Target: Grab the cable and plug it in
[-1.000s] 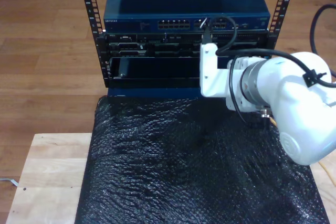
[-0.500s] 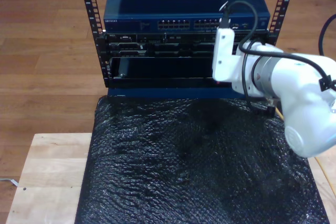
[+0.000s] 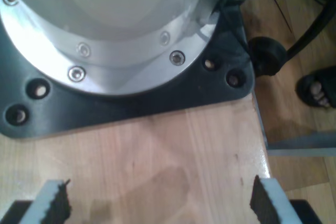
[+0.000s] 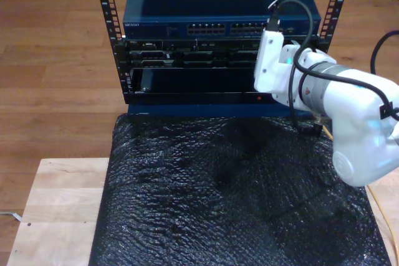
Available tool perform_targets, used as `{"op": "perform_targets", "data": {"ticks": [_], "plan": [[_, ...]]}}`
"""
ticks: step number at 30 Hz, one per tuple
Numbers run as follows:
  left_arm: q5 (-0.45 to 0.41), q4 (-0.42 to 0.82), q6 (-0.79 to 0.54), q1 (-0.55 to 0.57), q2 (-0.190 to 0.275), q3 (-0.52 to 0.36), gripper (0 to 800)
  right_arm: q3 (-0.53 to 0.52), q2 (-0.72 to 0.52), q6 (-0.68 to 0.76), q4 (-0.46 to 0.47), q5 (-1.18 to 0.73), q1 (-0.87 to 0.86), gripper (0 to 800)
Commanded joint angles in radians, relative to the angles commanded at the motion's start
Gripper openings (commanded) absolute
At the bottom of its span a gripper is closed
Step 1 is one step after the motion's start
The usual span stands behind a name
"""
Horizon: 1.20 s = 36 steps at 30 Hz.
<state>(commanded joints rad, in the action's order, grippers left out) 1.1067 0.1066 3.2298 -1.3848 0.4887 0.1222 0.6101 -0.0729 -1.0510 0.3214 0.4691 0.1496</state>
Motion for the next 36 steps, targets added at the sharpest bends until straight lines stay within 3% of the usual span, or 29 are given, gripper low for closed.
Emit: {"op": "perform_targets", "data": {"ticks": [15,28,36], "plan": [[0.0,0.0,0.0,0.0,0.0,0.002,799,0.046,0.1,-0.267,-0.008,0.204,0.006,0],[0.0,0.0,0.0,0.0,0.0,0.002,799,0.011,0.127,-0.296,-0.008,0.305,0.051,0],[0.0,0.002,0.0,0.0,0.0,0.002,799,0.054,0.19,-0.341,-0.009,0.354,0.058,0]]}}
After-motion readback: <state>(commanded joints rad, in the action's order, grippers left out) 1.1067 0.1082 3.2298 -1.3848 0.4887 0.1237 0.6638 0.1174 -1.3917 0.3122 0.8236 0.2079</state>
